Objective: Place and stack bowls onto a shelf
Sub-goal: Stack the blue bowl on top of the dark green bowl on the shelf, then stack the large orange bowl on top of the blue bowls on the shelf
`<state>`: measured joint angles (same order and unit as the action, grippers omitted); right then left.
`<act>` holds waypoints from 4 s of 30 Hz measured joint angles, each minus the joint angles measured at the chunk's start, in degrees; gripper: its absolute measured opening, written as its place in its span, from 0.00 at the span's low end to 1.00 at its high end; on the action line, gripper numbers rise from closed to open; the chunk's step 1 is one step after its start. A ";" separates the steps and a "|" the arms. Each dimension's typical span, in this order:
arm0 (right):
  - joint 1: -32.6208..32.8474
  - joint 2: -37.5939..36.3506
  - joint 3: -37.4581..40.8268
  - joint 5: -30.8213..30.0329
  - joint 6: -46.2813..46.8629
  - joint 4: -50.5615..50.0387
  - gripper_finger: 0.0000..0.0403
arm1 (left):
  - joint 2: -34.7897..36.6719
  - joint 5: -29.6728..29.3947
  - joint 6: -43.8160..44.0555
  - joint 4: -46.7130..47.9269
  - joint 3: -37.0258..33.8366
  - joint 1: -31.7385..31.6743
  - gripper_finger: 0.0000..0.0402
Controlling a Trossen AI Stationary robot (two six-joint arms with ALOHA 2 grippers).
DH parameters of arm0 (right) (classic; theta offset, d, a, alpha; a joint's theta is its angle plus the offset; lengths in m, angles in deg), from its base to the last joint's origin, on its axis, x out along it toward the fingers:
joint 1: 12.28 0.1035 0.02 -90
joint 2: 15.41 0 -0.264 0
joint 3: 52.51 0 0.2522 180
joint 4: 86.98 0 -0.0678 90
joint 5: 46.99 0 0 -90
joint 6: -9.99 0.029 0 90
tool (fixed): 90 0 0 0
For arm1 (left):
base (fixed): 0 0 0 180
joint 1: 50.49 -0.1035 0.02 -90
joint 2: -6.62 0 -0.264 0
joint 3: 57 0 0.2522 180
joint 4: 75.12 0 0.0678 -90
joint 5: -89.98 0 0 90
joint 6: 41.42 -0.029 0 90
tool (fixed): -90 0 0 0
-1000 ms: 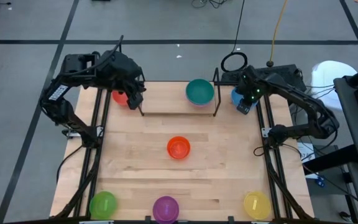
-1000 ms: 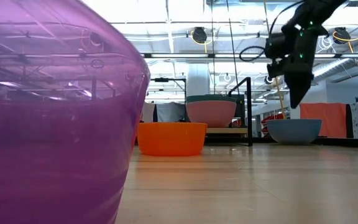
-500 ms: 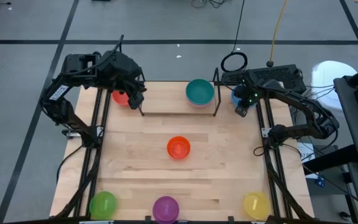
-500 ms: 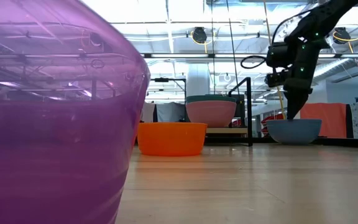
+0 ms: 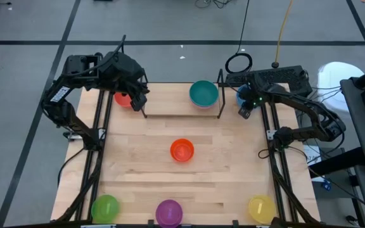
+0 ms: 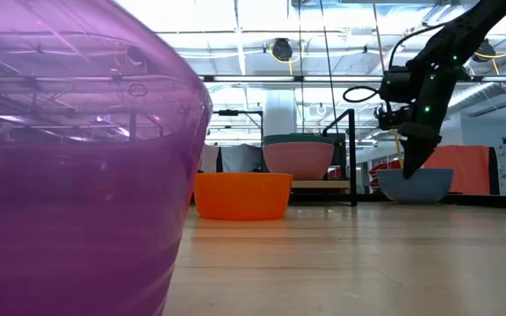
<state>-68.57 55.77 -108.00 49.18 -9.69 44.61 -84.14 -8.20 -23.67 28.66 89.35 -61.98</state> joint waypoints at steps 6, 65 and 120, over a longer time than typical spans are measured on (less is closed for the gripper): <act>0.00 0.00 1.96 -0.15 0.67 1.66 0.10 | 0.00 0.01 -0.22 -0.01 0.00 0.00 0.18; 28.87 26.05 -46.58 1.52 -8.62 -18.23 0.00 | 0.00 0.07 -0.96 0.00 0.00 0.00 0.18; 32.04 3.65 -46.51 -0.37 -8.03 -10.64 0.31 | 20.52 -13.66 26.79 0.02 -48.14 -24.08 0.18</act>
<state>-36.53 59.42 -154.52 48.81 -17.72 33.96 -63.62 -21.86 3.12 28.68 41.22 -86.06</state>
